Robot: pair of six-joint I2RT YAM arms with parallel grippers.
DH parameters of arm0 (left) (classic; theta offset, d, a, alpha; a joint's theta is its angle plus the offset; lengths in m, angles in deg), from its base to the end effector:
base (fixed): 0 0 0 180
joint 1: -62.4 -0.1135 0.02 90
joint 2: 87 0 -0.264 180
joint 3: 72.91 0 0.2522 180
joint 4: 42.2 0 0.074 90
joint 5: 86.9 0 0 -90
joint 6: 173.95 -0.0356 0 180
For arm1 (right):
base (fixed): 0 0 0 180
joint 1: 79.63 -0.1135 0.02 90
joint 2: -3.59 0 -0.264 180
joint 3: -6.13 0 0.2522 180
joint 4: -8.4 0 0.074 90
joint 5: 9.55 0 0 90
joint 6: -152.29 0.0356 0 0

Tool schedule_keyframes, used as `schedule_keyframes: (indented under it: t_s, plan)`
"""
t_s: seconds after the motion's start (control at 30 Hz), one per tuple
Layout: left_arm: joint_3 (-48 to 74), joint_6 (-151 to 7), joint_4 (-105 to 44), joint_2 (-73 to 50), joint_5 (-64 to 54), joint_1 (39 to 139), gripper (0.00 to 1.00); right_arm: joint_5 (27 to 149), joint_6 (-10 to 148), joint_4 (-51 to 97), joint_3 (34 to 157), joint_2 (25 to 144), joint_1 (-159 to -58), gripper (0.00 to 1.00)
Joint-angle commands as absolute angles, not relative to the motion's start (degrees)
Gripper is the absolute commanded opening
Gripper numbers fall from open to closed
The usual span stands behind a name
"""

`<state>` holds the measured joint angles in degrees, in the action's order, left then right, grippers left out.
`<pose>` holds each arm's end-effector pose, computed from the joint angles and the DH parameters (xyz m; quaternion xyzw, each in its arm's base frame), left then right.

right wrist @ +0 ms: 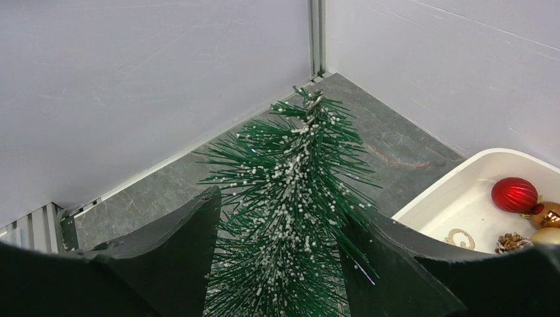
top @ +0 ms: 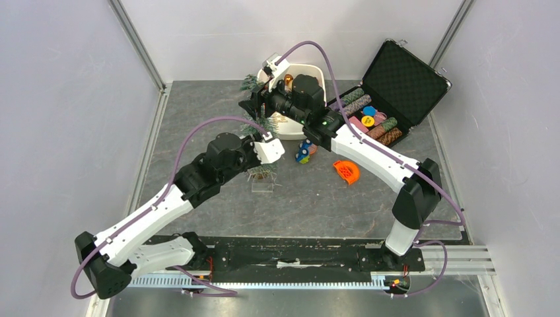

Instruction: Decorate the small christmas tree

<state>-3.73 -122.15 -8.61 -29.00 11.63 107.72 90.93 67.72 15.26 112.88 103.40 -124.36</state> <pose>0.1644 -0.1587 0.3447 0.5211 0.6457 0.0272 0.5575 0.2969 0.3032 0.4043 -0.2975 0.6410 0.3571 0.6109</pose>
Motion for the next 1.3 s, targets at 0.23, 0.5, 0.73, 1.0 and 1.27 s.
schedule_keyframes:
  t_s: [0.23,0.5,0.73,1.0,1.27]
  plan:
    - [2.68,-118.86,-2.92,-31.53,7.01,107.31,0.51,91.29,67.44,14.51,112.53,100.97,-124.45,0.64]
    - [3.45,-118.45,-0.19,-32.36,5.03,107.31,0.58,91.21,67.37,14.51,112.44,101.08,-124.45,0.64]
    - [7.29,-117.14,4.14,-32.61,3.36,107.32,0.63,90.61,66.76,14.55,112.44,100.97,-124.45,0.65]
    - [14.27,-113.33,11.19,-33.43,-0.24,107.32,0.69,90.37,65.59,14.86,112.64,100.56,-124.45,0.76]
    - [15.95,-109.42,10.75,-31.36,8.01,107.31,0.75,90.67,63.80,15.27,113.10,99.93,-124.41,0.89]
